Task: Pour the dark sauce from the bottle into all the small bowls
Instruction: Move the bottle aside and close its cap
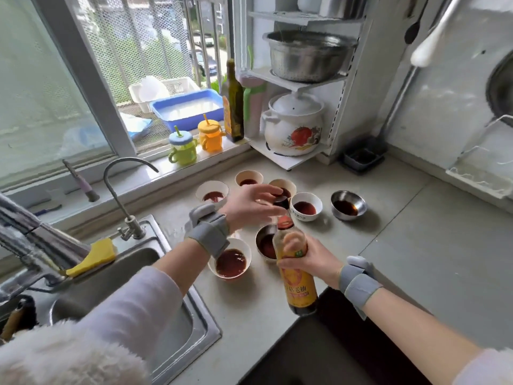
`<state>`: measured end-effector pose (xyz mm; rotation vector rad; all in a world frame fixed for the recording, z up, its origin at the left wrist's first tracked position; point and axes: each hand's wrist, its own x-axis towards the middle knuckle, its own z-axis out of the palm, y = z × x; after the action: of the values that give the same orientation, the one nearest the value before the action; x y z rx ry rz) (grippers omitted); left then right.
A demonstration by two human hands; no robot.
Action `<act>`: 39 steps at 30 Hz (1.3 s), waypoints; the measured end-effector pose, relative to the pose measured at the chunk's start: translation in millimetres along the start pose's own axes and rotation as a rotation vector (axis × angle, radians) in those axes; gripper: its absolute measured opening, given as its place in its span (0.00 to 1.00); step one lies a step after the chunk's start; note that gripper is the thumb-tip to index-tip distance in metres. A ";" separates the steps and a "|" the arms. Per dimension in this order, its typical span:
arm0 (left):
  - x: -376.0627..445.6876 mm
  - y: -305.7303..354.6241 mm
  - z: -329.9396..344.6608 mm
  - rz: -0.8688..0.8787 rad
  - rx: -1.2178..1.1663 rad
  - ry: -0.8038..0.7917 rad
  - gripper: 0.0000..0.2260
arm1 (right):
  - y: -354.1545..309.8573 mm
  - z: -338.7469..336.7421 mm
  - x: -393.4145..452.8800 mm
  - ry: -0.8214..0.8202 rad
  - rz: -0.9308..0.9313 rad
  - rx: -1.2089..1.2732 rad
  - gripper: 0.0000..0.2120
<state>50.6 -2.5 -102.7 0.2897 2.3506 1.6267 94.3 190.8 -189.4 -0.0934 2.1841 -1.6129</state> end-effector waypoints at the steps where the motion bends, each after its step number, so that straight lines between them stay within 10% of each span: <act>1: 6.5 8.9 7.3 -0.017 0.002 -0.070 0.21 | 0.9 -8.4 -5.2 0.044 -0.001 0.006 0.28; 16: 115.9 127.5 242.0 0.449 0.442 -0.303 0.10 | 69.4 -241.7 -87.5 0.489 0.030 -0.140 0.26; 39: 229.7 133.2 369.7 0.291 0.490 -0.353 0.15 | 131.1 -360.6 -55.2 0.591 0.207 -0.206 0.31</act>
<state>-43.0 442.3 -125.7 0.9689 2.4623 0.9612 36.1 573.6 -209.1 0.6025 2.6775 -1.4143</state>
